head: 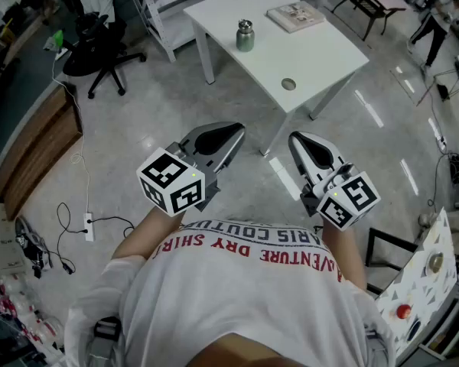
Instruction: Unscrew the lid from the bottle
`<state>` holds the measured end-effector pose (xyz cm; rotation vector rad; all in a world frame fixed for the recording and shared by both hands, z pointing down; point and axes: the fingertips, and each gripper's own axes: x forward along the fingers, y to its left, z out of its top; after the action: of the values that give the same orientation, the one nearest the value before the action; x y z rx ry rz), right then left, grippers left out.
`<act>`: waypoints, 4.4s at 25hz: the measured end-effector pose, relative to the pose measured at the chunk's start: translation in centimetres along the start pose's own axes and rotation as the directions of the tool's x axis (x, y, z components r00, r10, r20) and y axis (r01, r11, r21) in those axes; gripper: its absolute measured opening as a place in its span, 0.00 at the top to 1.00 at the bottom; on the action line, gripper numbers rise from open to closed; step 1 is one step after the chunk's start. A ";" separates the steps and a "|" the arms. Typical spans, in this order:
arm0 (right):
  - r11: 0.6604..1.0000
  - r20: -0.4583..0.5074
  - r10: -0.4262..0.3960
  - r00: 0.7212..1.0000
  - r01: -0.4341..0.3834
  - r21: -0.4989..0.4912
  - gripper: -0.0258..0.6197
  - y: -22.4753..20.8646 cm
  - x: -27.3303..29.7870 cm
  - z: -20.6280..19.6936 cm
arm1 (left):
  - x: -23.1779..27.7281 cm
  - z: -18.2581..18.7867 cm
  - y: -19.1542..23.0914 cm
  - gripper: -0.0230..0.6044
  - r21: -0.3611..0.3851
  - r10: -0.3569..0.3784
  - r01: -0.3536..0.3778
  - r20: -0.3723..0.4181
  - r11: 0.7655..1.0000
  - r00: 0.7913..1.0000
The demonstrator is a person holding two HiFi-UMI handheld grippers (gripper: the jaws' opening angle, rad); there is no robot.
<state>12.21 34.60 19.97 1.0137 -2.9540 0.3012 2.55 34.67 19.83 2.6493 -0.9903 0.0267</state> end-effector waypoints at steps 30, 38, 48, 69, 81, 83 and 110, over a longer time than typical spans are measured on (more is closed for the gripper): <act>0.981 0.048 -0.168 0.985 0.172 -0.090 0.42 -0.3 3.6 0.9 | -5.3 -0.7 5.3 0.45 0.122 0.048 -0.048 0.006 0.991 0.999; 0.983 0.049 -0.149 0.988 0.153 -0.099 0.42 -4.8 8.2 1.6 | -0.9 -0.5 9.6 0.41 0.162 0.047 -0.041 -0.031 0.986 0.998; 0.986 -0.010 -0.161 0.987 0.160 -0.044 0.42 -15.7 16.3 1.5 | 7.1 1.0 20.6 0.40 0.097 0.096 -0.088 -0.079 0.991 0.992; 0.991 -0.189 -0.100 0.977 0.081 -0.107 0.42 -28.7 28.8 -2.4 | 21.9 -0.9 36.6 0.38 0.202 0.137 -0.094 -0.212 0.975 0.968; 0.987 -0.243 -0.116 0.963 0.085 -0.134 0.42 -29.3 31.9 -4.7 | 27.0 -5.5 41.6 0.37 0.239 0.106 -0.041 -0.263 0.970 0.959; 0.989 -0.247 -0.118 0.962 0.091 -0.119 0.42 -29.8 32.2 -5.1 | 27.8 -6.2 42.0 0.37 0.269 0.094 -0.017 -0.277 0.963 0.956; 0.996 -0.309 -0.035 0.951 0.006 -0.093 0.43 -31.8 40.3 -8.9 | 32.0 -9.2 43.8 0.37 0.261 -0.068 0.163 -0.338 0.951 0.939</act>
<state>-0.80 -12.83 37.03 0.8922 -2.6478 0.2914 -0.47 -14.19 44.96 2.8258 -0.7648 0.6062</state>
